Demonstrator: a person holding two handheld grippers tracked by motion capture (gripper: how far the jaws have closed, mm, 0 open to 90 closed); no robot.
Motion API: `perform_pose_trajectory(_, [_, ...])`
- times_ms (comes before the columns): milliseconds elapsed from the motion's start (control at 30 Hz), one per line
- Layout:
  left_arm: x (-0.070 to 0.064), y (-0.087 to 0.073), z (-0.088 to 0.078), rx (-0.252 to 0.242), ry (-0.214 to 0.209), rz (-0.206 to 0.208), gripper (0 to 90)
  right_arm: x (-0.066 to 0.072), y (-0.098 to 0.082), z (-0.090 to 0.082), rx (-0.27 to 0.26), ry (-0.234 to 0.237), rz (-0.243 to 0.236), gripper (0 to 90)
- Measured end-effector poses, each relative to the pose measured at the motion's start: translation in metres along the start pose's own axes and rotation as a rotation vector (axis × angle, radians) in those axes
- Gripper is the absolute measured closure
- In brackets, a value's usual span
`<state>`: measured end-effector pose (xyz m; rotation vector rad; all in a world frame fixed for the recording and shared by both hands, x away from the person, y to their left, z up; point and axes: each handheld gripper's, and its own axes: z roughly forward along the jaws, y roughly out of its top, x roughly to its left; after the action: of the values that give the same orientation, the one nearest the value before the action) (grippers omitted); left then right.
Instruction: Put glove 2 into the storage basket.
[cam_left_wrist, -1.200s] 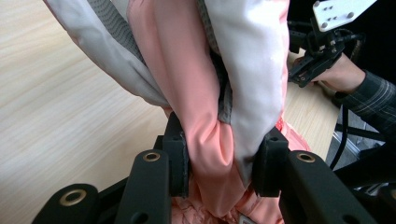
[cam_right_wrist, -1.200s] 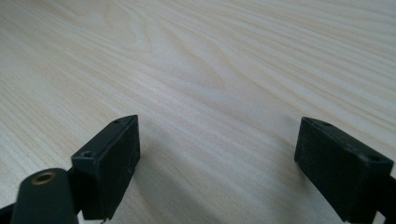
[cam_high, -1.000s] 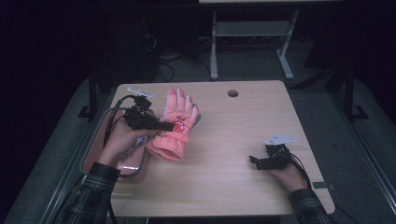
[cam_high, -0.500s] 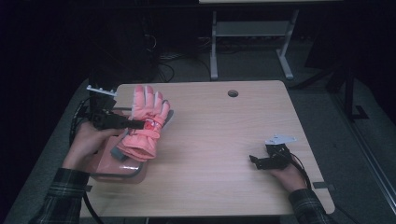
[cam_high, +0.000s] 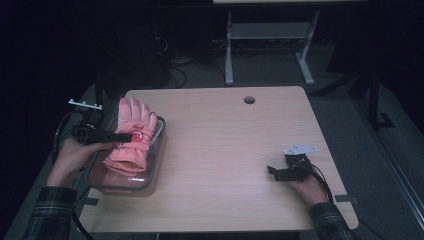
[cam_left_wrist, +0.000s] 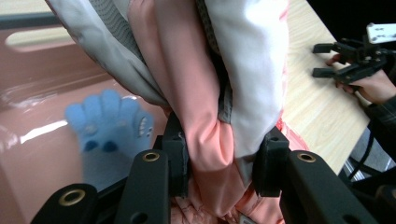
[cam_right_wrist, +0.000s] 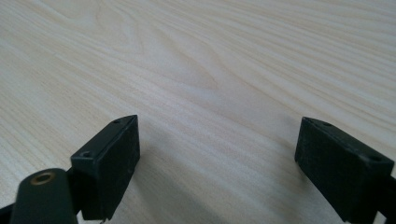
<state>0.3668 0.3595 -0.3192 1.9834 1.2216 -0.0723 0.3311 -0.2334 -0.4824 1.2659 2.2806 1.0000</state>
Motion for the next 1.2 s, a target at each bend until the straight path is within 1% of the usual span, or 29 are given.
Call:
perform_pose_trajectory(200, [0.013,-0.005,0.008,0.016,0.030,-0.031,63.4,0.000,0.000,0.000,-0.003,-0.003,-0.001,13.8])
perform_pose_trajectory(267, [0.017,-0.007,0.012,0.020,0.028,-0.044,63.4,0.000,0.000,0.000,0.000,-0.002,0.003,13.9])
perform_pose_trajectory(300, [0.019,-0.008,0.014,0.024,0.024,-0.044,63.4,0.000,0.000,0.000,-0.003,-0.003,-0.001,13.8])
perform_pose_trajectory(433, [0.021,-0.010,0.022,0.046,0.037,-0.049,63.2,0.000,0.000,0.000,-0.003,-0.004,-0.002,13.9])
perform_pose_trajectory(667, [0.029,-0.015,0.036,0.082,0.044,-0.072,62.6,0.000,0.000,0.000,-0.003,-0.004,-0.002,13.9])
perform_pose_trajectory(800, [0.033,-0.018,0.047,0.117,0.054,-0.077,62.2,0.000,0.000,0.000,-0.002,-0.004,-0.001,13.8])
perform_pose_trajectory(900, [0.036,-0.020,0.056,0.139,0.048,-0.083,61.8,0.000,0.000,0.000,-0.003,-0.004,-0.002,13.9])
perform_pose_trajectory(1000, [0.039,-0.022,0.063,0.171,0.057,-0.076,61.2,-0.001,0.000,0.000,-0.003,-0.004,-0.003,13.9])
perform_pose_trajectory(1033, [0.040,-0.023,0.065,0.173,0.062,-0.083,61.2,-0.001,0.000,0.000,-0.003,-0.004,-0.003,13.9])
perform_pose_trajectory(1067, [0.042,-0.024,0.066,0.179,0.069,-0.083,61.0,-0.001,0.000,0.000,-0.003,-0.004,-0.004,13.9])
perform_pose_trajectory(1133, [0.045,-0.025,0.067,0.181,0.066,-0.085,61.0,-0.001,0.000,0.000,-0.003,-0.004,-0.003,13.9])
perform_pose_trajectory(1200, [0.046,-0.026,0.069,0.182,0.074,-0.084,60.7,0.000,0.000,0.000,-0.003,-0.004,-0.003,13.9])
